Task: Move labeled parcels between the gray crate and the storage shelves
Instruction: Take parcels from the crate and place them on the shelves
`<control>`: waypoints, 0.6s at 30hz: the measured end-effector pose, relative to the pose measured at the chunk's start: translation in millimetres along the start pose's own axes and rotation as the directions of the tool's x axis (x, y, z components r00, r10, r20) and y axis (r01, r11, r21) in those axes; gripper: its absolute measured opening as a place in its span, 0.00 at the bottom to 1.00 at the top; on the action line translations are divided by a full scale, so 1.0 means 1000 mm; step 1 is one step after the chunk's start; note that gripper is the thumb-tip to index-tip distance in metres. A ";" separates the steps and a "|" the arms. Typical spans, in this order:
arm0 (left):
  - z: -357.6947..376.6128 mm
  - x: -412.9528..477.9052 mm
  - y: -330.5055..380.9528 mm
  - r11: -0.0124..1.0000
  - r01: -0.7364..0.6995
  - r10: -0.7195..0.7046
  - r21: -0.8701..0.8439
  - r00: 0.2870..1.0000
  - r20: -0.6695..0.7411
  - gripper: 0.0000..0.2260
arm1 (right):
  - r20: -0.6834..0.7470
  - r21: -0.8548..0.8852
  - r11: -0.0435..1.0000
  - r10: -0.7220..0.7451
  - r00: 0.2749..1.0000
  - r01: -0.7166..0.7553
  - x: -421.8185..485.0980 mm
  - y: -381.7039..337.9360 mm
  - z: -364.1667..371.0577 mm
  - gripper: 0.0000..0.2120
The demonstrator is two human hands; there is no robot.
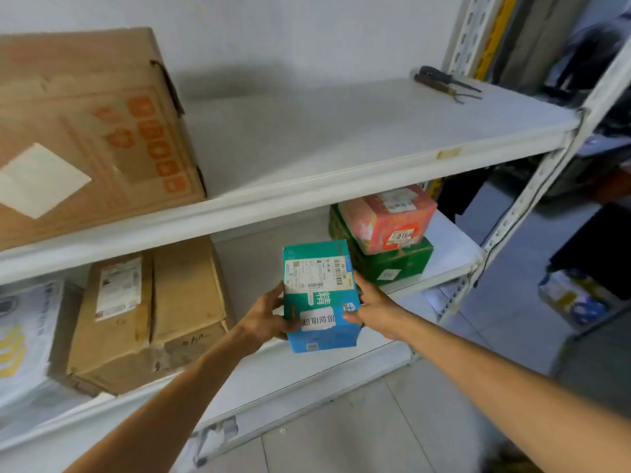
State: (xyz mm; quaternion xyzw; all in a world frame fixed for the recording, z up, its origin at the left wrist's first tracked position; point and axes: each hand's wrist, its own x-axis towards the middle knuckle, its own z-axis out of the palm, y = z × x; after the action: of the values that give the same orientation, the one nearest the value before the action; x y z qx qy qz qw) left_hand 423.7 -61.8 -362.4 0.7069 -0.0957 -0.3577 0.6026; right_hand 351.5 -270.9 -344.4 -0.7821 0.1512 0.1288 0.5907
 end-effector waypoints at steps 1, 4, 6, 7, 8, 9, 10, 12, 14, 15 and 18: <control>-0.001 0.000 -0.001 1.000 -0.017 0.017 0.004 0.999 0.035 0.32 | -0.041 0.010 1.000 0.004 0.999 -0.004 -0.009 0.000 0.005 0.43; -0.004 -0.007 0.001 0.998 -0.052 0.046 0.029 0.984 0.173 0.33 | -0.170 0.042 0.999 0.031 0.985 -0.024 -0.040 0.003 0.019 0.42; -0.001 -0.012 0.004 0.994 -0.064 0.039 0.088 0.964 0.262 0.37 | -0.238 0.070 0.997 0.044 0.970 -0.028 -0.065 0.007 0.028 0.40; 0.004 -0.015 0.005 0.991 -0.066 0.028 0.117 0.952 0.303 0.38 | -0.269 0.091 0.995 0.051 0.962 -0.028 -0.080 0.013 0.031 0.38; 0.011 -0.017 0.006 0.987 -0.077 0.023 0.142 0.938 0.346 0.39 | -0.308 0.103 0.994 0.057 0.950 -0.026 -0.094 0.018 0.035 0.36; 0.020 -0.020 0.008 0.982 -0.097 0.025 0.163 0.919 0.394 0.39 | -0.347 0.113 0.993 0.057 0.936 -0.018 -0.109 0.023 0.037 0.35; 0.031 -0.023 0.010 0.975 -0.124 0.030 0.184 0.895 0.446 0.40 | -0.384 0.126 0.992 0.060 0.921 -0.012 -0.125 0.028 0.039 0.35; 0.059 -0.031 0.013 0.961 -0.175 0.038 0.213 0.848 0.529 0.39 | -0.457 0.155 0.988 0.078 0.886 -0.007 -0.159 0.041 0.037 0.36; 0.089 -0.039 0.011 0.954 -0.203 0.033 0.221 0.801 0.598 0.38 | -0.508 0.203 0.979 0.135 0.851 -0.034 -0.196 0.052 0.034 0.37; 0.107 -0.044 0.011 0.950 -0.216 0.025 0.224 0.771 0.637 0.38 | -0.542 0.222 0.973 0.173 0.822 -0.058 -0.215 0.057 0.032 0.37; 0.168 -0.058 0.009 0.933 -0.263 -0.016 0.247 0.654 0.756 0.38 | -0.644 0.325 0.939 0.304 0.702 -0.109 -0.274 0.073 0.034 0.40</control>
State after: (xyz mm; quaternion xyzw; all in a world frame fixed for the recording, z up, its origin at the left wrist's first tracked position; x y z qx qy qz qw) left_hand 279.8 -162.6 -334.3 0.5806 -0.4422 -0.5518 0.4036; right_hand 70.0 -233.7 -313.8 -0.6664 0.4618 -0.1244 0.5721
